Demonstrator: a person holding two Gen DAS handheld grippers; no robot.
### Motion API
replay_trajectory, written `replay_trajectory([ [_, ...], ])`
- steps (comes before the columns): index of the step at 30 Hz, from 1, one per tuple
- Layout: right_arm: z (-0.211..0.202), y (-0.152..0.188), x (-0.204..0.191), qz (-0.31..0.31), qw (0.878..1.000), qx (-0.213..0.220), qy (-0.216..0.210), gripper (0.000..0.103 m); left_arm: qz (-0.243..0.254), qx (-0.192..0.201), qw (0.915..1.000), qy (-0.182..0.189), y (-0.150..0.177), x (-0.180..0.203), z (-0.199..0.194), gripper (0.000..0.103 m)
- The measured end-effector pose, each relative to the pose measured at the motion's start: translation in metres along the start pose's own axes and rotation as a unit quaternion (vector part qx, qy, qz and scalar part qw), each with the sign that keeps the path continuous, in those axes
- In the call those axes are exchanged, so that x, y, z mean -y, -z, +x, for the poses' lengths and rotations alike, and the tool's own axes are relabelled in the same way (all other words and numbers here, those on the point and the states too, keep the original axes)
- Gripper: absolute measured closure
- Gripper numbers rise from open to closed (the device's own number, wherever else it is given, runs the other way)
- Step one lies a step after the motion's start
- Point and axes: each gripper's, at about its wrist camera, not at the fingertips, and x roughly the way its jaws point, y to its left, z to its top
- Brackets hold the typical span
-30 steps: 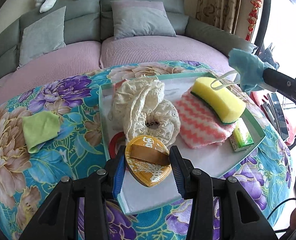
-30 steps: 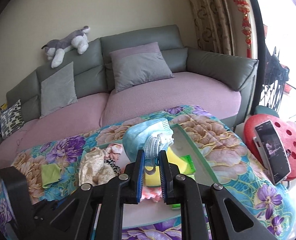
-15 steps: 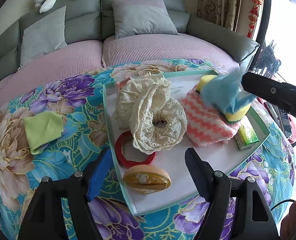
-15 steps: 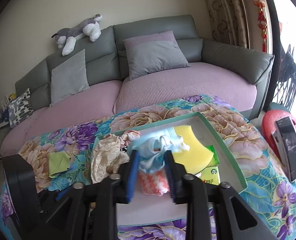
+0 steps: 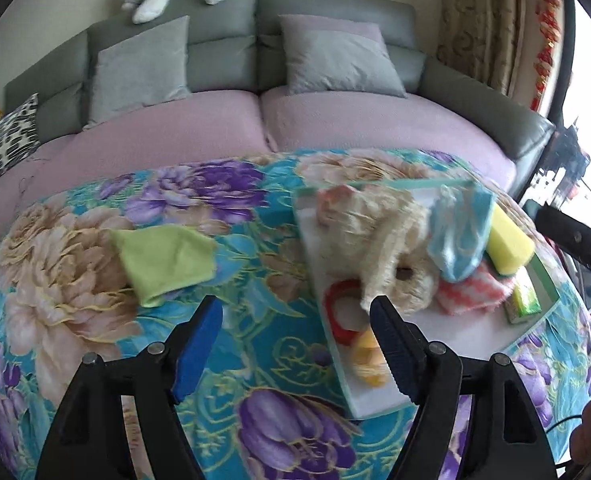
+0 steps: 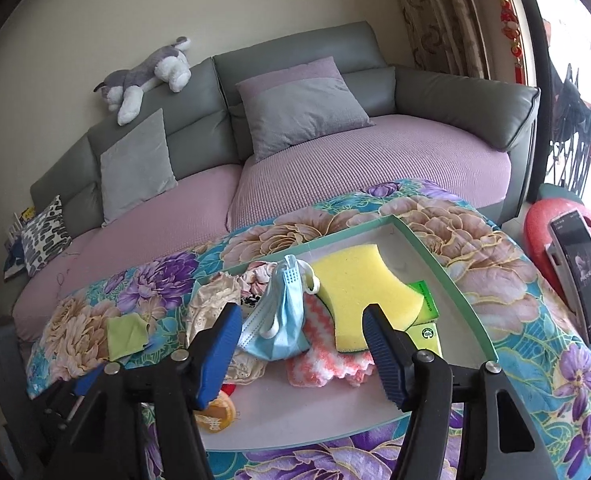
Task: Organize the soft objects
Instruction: 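Move both open grippers back toward the green cloth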
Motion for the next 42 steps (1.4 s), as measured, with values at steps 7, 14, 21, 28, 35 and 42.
replay_trajectory([
  [7, 0.009, 0.005, -0.028, -0.024, 0.999, -0.015, -0.017, 0.037, -0.076, -0.002, 0.9947, -0.069, 0.002, -0.062, -0.004, 0.022],
  [14, 0.017, 0.016, -0.078, -0.071, 0.996, -0.027, -0.046, 0.037, -0.152, -0.009, 0.9811, -0.12, 0.013, -0.115, -0.009, 0.011],
  [21, 0.03, 0.029, -0.12, -0.102, 0.992, -0.045, -0.062, 0.037, -0.178, -0.009, 0.9743, -0.138, 0.017, -0.14, -0.012, 0.011],
  [28, 0.045, 0.038, -0.15, -0.121, 0.988, -0.062, -0.073, 0.037, -0.194, -0.011, 0.9709, -0.14, 0.016, -0.161, -0.013, 0.011],
  [35, 0.065, 0.043, -0.175, -0.135, 0.985, -0.074, -0.08, 0.037, -0.207, -0.014, 0.9702, -0.125, 0.002, -0.176, -0.001, 0.011],
  [42, 0.083, 0.037, -0.182, -0.141, 0.986, -0.068, -0.065, 0.037, -0.214, -0.041, 0.9732, -0.072, -0.011, -0.171, 0.05, 0.011],
])
